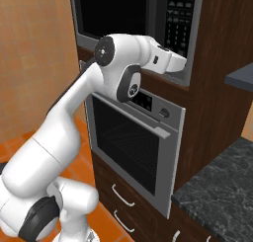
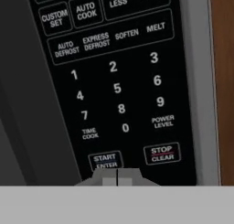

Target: Pick the lime from the sink and place it in the bowl. Then pick the bowl and place it in the microwave. Then close the microwave door and press the start button.

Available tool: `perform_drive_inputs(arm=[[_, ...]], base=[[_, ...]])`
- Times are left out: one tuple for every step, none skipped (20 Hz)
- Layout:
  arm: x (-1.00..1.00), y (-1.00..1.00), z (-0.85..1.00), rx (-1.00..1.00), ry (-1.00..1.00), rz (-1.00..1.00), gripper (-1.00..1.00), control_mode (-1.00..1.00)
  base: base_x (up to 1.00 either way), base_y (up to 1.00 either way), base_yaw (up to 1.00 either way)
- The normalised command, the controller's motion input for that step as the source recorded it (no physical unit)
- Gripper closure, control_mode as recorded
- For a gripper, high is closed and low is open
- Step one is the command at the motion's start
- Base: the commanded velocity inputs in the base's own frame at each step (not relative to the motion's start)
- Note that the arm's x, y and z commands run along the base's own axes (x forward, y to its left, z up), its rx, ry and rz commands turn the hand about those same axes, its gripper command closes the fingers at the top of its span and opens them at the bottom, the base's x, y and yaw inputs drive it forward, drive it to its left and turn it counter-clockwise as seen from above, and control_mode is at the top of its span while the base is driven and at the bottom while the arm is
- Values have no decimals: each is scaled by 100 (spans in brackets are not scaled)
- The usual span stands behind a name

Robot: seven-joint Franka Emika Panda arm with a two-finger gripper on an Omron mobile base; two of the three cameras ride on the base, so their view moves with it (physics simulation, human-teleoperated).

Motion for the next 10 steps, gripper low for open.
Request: perform_drive_inputs(arm=[[11, 0, 0, 0, 0, 0, 100, -100], [11, 0, 0, 0, 0, 0, 100, -100], [11, 0, 0, 0, 0, 0, 100, -100], [12, 0, 0, 0, 0, 0, 100, -100], [13, 0, 0, 0, 0, 0, 100, -100], [12, 0, 0, 0, 0, 0, 100, -100], [13, 0, 0, 0, 0, 0, 100, -100], [11, 0, 0, 0, 0, 0, 100, -100], [8, 0, -1, 0, 0, 0, 100, -100], [8, 0, -4, 0, 0, 0, 100, -100]], base=[[0, 0, 0], [0, 0, 0], [0, 0, 0], [0, 0, 0], [0, 0, 0], [0, 0, 0], [0, 0, 0], [0, 0, 0], [0, 0, 0], [0, 0, 0]])
